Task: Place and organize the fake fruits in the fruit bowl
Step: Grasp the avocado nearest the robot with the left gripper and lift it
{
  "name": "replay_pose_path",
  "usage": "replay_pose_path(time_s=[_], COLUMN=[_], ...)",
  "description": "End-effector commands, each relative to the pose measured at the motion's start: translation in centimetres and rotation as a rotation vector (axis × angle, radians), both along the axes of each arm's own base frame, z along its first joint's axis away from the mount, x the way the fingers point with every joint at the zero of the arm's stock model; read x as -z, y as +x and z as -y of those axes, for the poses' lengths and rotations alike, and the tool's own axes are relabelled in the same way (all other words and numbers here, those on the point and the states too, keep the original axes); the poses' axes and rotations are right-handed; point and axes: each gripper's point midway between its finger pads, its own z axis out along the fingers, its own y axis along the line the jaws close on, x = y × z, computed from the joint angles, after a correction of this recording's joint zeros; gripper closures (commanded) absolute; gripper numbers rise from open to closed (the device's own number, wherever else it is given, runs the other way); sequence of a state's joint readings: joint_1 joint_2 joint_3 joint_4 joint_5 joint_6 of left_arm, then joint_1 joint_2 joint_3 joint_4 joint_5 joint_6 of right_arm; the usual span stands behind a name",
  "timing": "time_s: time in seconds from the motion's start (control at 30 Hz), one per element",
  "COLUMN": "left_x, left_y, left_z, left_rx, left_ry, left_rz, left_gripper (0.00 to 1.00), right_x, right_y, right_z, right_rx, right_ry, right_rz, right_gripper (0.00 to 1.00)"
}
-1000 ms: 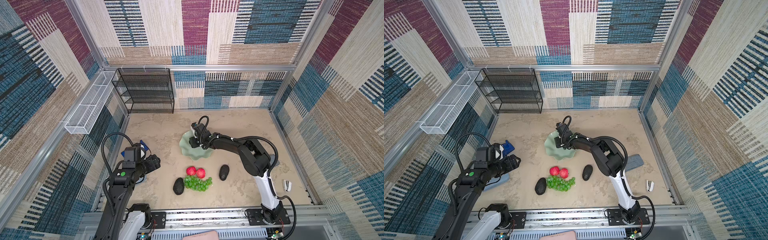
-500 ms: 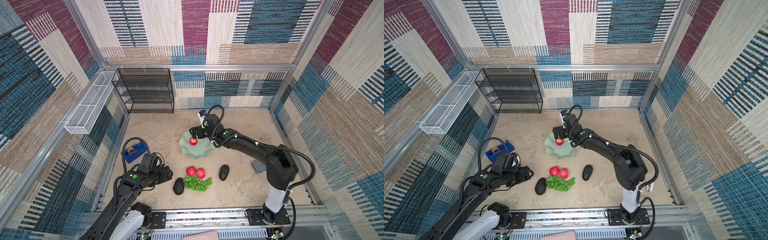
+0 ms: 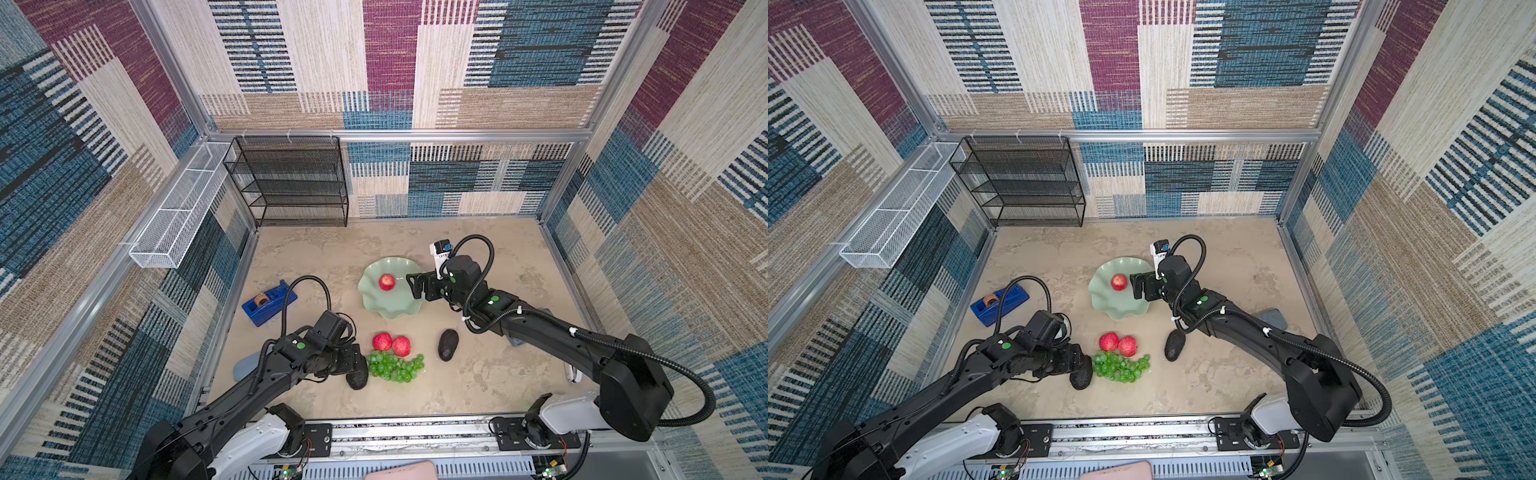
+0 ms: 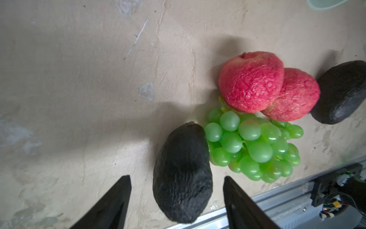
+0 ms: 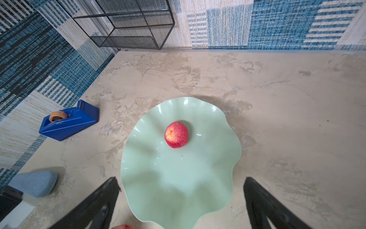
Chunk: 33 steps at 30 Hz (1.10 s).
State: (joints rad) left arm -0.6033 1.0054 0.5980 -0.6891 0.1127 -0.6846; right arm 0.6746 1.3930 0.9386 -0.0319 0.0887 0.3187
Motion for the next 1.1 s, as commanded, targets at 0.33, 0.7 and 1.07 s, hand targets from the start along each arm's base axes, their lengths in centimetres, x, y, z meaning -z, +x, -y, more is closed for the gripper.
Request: replay_pose_path(time_s=[0.33,0.7,1.07], left_x=[2.3,1.3,-10.2], left_y=[-0.1,-0.8,8.9], left_z=[1.4,1.0,5.6], left_rx=[0.035,-0.008,0.114], left_ry=[0.017,-0.029,-0.004], left_rz=[-0.030,-0.002,0.333], left_gripper=[0.28,0.54,0.54], right_x=[-0.2,0.8,0.5], right_y=[0.7,0.2,-1.5], right_z=[0.1,0.5,2.3], right_rx=[0.030,0.035,0.049], right_ry=[0.005,0.009,0.021], right_rz=[0.028,0.005,0.025], right_gripper=[0.00,0.00,0.00])
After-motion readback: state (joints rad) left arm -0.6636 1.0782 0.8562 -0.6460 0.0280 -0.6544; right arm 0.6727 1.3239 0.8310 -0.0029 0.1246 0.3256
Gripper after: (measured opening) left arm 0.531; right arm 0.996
